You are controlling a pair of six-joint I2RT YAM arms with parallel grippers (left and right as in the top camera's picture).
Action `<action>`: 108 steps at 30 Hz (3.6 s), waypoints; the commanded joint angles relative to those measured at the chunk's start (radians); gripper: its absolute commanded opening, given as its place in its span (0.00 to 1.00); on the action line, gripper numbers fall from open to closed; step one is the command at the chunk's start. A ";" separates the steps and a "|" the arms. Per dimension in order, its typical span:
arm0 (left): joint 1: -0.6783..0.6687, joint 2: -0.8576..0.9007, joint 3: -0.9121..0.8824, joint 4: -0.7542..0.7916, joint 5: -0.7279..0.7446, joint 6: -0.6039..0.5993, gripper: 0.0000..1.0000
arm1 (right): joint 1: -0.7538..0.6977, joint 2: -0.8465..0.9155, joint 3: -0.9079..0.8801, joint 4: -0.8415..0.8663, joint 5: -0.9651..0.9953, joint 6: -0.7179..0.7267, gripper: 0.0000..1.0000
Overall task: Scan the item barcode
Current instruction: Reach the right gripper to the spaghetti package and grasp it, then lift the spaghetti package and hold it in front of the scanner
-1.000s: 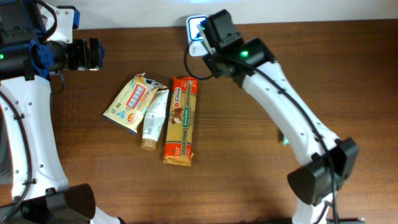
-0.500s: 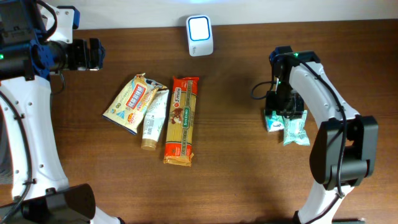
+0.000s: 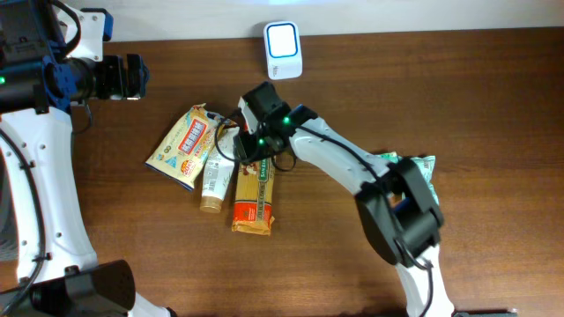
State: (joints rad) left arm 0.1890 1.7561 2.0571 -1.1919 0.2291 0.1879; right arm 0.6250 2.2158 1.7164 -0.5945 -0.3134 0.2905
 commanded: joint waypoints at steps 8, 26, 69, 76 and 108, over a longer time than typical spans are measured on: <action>0.003 -0.005 0.006 0.002 0.008 0.016 0.99 | -0.163 0.059 0.006 -0.261 -0.010 0.014 0.50; 0.003 -0.005 0.006 0.002 0.008 0.016 0.99 | 0.096 0.090 0.272 -0.457 0.613 0.373 0.52; 0.003 -0.005 0.006 0.002 0.008 0.016 0.99 | 0.129 0.260 0.302 -0.712 0.813 0.425 0.40; 0.003 -0.005 0.006 0.002 0.007 0.016 0.99 | 0.093 0.245 0.386 -0.728 0.559 0.277 0.04; 0.003 -0.005 0.006 0.002 0.008 0.016 0.99 | -0.140 0.209 0.292 -0.543 0.140 -0.138 0.41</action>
State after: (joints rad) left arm 0.1890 1.7561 2.0571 -1.1912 0.2291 0.1879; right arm 0.4908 2.3947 2.0380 -1.1412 -0.2390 0.1314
